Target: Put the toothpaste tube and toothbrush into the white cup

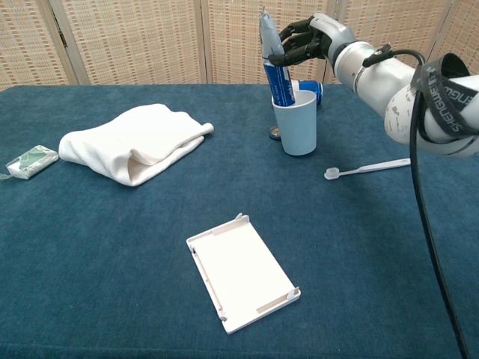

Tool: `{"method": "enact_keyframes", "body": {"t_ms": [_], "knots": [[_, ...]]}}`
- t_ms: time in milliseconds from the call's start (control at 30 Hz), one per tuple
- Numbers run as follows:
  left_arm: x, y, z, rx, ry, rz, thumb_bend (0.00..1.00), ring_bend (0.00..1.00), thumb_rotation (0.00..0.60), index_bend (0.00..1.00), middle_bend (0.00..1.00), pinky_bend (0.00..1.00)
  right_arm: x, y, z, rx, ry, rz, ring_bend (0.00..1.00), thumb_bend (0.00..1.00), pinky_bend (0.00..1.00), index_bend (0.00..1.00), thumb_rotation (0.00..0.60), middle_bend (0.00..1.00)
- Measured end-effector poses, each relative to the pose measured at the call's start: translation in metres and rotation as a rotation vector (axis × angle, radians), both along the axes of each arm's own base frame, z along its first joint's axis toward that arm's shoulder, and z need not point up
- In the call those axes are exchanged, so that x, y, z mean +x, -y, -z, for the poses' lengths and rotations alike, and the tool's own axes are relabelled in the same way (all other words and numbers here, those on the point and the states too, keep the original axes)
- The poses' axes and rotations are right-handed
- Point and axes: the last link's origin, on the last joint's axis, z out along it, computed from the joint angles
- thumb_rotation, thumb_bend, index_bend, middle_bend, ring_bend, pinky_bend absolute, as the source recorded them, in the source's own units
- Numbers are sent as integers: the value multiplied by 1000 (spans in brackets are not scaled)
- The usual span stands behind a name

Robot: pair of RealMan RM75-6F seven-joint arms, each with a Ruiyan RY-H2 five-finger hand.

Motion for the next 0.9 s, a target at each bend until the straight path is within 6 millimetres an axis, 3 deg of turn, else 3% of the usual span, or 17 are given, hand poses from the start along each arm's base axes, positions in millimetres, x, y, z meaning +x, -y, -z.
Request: {"method": "enact_keyframes", "body": {"t_ms": [600, 900], "knots": [[1, -3, 4, -17, 8, 8, 168, 28, 600, 260, 110, 163, -41, -13, 11, -13, 39, 25, 289, 229, 237, 591, 600, 487], [1, -3, 5, -28, 8, -2, 167, 28, 600, 260, 110, 163, -53, -18, 14, -10, 45, 12, 200, 209, 152, 572, 600, 421]]}}
